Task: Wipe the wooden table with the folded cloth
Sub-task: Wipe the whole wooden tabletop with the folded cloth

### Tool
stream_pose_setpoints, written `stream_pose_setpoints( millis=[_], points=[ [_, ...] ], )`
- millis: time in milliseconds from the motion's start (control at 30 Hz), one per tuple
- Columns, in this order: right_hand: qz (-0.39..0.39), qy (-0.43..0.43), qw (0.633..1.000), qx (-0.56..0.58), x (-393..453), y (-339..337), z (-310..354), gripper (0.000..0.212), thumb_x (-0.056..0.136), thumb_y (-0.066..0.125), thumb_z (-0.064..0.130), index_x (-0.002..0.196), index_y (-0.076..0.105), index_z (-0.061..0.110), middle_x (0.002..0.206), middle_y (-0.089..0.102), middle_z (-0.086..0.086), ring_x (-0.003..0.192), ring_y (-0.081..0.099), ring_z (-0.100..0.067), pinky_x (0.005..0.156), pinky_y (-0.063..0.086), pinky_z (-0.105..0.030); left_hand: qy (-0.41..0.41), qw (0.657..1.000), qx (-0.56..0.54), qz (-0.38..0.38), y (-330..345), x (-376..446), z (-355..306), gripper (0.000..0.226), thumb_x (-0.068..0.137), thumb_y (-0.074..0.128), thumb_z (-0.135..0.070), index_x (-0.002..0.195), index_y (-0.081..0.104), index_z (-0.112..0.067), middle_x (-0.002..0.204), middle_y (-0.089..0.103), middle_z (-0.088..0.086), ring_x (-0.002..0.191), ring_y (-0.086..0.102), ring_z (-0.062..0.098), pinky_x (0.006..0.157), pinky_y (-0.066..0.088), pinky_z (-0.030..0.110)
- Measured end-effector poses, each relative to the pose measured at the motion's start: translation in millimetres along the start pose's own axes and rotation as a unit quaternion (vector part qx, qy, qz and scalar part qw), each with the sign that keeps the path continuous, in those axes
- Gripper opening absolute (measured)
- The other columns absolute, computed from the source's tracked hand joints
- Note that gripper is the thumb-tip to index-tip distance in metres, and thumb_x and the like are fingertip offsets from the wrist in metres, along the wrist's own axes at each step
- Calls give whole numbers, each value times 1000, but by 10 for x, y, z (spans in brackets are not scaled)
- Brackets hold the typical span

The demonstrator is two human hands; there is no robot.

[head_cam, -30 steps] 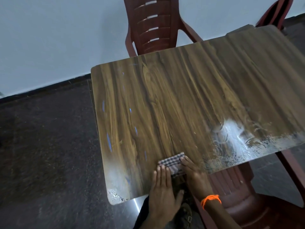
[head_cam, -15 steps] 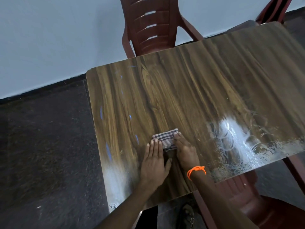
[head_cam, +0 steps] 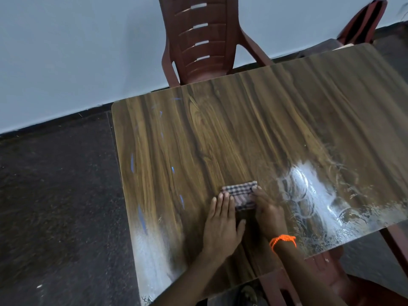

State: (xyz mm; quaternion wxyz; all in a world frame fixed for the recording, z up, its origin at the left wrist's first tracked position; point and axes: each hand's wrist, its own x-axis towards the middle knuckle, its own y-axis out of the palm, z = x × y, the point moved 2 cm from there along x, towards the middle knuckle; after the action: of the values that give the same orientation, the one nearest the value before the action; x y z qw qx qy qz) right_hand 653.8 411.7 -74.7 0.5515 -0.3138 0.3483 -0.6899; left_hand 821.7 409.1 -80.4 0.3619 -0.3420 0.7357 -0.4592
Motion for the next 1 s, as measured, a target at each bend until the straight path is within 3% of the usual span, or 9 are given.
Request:
stream_pose_setpoints(
  millis=[100, 200, 367, 467, 567, 767, 900, 1000],
  points=[
    [-4, 9, 1000, 14, 428, 131, 195, 47, 69, 62, -15, 105, 73, 13, 125, 64, -3, 115, 60, -16, 92, 49, -27, -16, 999, 32, -5, -164, 319, 231, 78, 102, 29, -52, 158, 21, 3, 165, 21, 23, 158, 6, 29, 128, 4, 48],
    [21, -28, 999, 37, 672, 307, 420, 42, 75, 60, -12, 109, 72, 11, 127, 62, -7, 121, 56, -18, 101, 45, -28, -49, 997, 51, -14, -261, 350, 509, 79, 103, 26, -53, 159, 18, 2, 166, 16, 23, 158, 3, 28, 128, 2, 46],
    [63, -70, 994, 53, 487, 450, 613, 42, 78, 61, -9, 115, 68, 9, 131, 59, -6, 127, 50, -16, 105, 41, -27, -76, 996, 15, -33, -141, -115, 654, 80, 105, 25, -60, 159, 21, -1, 167, 17, 20, 158, 6, 26, 127, 13, 48],
    [46, -71, 994, 66, 202, 384, 512, 37, 75, 60, -9, 105, 73, 9, 127, 62, -5, 123, 53, -17, 102, 42, -26, -63, 998, -7, -32, -3, -349, 492, 82, 103, 36, -60, 156, 30, 1, 164, 24, 22, 157, 14, 28, 125, 21, 49],
    [27, -33, 996, 72, 59, 279, 275, 46, 70, 62, -21, 102, 74, 10, 128, 62, -2, 125, 52, -10, 104, 41, -24, -34, 999, -15, -30, 43, -309, 301, 81, 100, 46, -57, 152, 36, 4, 162, 29, 24, 155, 20, 31, 123, 22, 49],
    [-33, 14, 999, 22, 605, 210, 103, 47, 69, 62, -19, 103, 73, 12, 127, 62, 1, 123, 45, 3, 104, 31, -8, -22, 999, 1, -25, -202, 422, 258, 78, 102, 35, -53, 155, 29, 3, 163, 25, 25, 157, 12, 30, 127, 13, 49],
    [-18, -11, 999, 24, 1217, 391, 297, 45, 69, 61, -17, 103, 74, 10, 123, 65, -7, 119, 57, -16, 102, 37, -17, -51, 998, 29, -37, -429, 864, 580, 77, 102, 31, -51, 157, 25, 2, 164, 24, 24, 157, 13, 29, 127, 6, 48],
    [24, -32, 999, 22, 1422, 556, 549, 45, 74, 56, -12, 113, 69, 7, 128, 62, -8, 125, 53, -18, 103, 43, -28, -79, 996, 30, -40, -525, 909, 821, 77, 102, 32, -51, 157, 24, 2, 165, 23, 23, 157, 14, 28, 128, 5, 46]
  ],
)
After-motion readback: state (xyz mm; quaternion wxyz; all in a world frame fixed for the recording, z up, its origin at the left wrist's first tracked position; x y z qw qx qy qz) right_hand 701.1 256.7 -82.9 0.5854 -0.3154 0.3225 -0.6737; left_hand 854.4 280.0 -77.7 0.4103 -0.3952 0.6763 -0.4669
